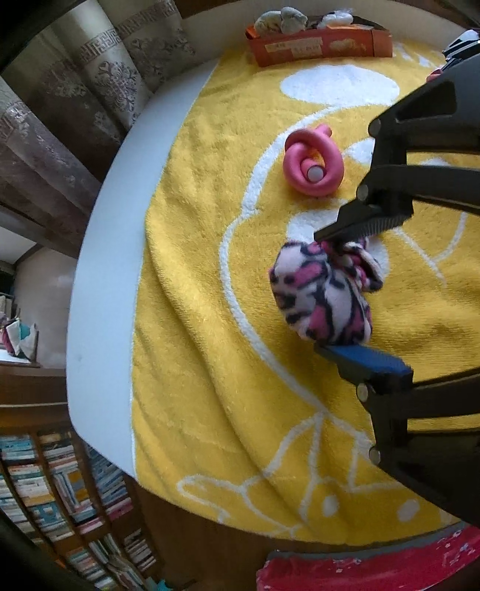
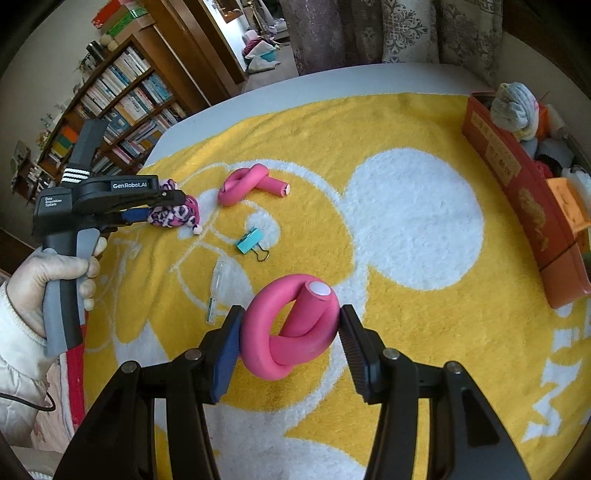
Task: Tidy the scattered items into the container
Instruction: 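Grasp the pink-black leopard plush with the left tool while the right tool holds the curler, then carry the leopard plush and pink curler to the tray and release both, then move both tools back over the remaining toys on the rug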
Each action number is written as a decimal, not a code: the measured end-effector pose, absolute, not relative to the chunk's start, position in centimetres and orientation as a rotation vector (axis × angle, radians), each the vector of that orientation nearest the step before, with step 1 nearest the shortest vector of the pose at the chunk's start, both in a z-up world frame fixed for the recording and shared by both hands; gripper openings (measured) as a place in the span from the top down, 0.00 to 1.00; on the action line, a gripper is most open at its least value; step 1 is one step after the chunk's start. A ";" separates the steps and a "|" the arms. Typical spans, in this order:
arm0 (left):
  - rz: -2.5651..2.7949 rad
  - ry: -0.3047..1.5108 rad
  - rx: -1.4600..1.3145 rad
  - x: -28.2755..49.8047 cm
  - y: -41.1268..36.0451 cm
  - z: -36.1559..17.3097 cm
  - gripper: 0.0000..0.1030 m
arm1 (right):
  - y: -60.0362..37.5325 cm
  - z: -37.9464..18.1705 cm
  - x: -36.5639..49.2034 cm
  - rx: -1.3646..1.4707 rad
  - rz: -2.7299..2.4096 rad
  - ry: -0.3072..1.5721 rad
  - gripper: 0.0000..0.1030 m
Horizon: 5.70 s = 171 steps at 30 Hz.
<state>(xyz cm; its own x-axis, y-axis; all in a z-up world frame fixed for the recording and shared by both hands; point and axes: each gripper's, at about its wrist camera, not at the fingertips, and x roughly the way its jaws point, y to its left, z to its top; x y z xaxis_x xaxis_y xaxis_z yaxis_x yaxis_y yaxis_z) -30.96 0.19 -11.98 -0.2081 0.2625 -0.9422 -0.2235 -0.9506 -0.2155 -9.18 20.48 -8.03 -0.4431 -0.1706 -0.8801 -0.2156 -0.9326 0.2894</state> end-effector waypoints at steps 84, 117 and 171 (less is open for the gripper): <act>2.075 0.027 -1.371 -18.8 26.7 1.5 0.61 | 42.8 -0.4 1.7 -1.260 2.561 0.639 0.46; 2.093 -0.048 -1.403 -17.4 30.3 2.5 0.31 | 49.1 2.9 -2.9 -1.045 2.646 0.564 0.46; 2.366 -0.405 -1.721 -16.7 -9.7 -3.6 0.31 | 15.9 -8.0 -11.7 -1.788 2.806 0.361 0.59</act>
<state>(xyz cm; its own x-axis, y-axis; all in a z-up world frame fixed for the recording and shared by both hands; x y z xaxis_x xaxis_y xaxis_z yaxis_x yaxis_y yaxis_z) -16.66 -9.68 -3.58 -0.3097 0.3080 -0.8995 0.0086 -0.9451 -0.3266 -11.66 15.89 -7.96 -0.4145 -0.2849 -0.8643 0.0569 -0.9560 0.2878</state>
